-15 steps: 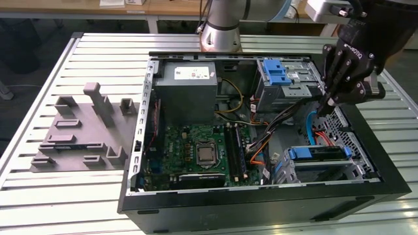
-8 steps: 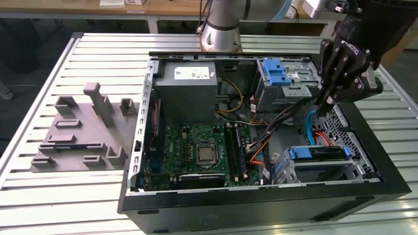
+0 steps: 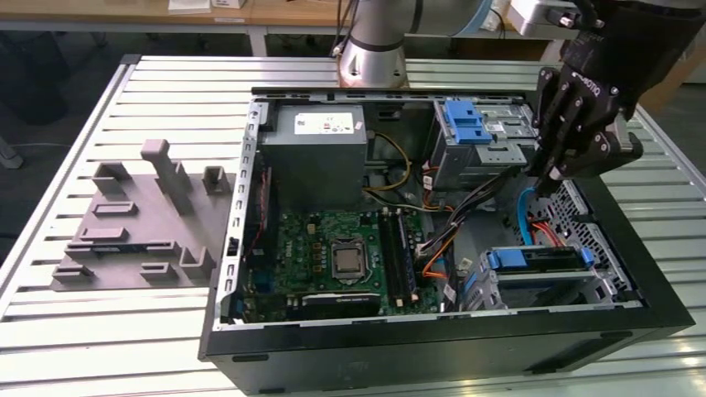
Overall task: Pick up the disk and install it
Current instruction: 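Insert the second disk wire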
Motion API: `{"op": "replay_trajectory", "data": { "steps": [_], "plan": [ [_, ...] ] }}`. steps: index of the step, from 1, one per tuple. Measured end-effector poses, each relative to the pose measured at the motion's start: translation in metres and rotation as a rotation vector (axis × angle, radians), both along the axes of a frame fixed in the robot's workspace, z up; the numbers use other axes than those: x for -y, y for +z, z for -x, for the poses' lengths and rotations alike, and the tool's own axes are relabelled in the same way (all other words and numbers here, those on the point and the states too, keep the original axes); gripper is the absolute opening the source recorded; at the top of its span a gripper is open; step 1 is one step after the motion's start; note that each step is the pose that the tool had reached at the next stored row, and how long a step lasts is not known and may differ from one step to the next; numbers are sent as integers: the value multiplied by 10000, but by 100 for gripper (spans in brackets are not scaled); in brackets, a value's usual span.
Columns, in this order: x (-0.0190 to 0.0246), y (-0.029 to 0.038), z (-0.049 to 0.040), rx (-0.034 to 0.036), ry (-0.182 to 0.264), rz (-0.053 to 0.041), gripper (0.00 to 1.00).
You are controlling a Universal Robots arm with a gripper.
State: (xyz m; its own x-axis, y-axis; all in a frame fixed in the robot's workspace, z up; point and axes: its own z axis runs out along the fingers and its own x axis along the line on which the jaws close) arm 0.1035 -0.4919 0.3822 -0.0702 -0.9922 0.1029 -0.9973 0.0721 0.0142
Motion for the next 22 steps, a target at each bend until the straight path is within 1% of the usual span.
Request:
{"op": "replay_trajectory", "data": {
  "steps": [4,8,10,11,12,13,17,18,19,22],
  "plan": [
    [-2,-54,0,0,0,31,31],
    [-6,-96,0,0,0,105,31],
    [-8,-112,0,0,-2,126,31],
    [-9,-119,-1,0,-1,133,30],
    [-10,-125,-1,0,-1,138,24],
    [-11,-131,-2,0,-1,143,20],
    [-13,-152,-2,0,-1,149,19],
    [-12,-155,-3,0,-1,139,19],
    [-12,-158,-3,0,-1,77,19],
    [-13,-163,-3,0,-1,-237,19]
  ]
}}
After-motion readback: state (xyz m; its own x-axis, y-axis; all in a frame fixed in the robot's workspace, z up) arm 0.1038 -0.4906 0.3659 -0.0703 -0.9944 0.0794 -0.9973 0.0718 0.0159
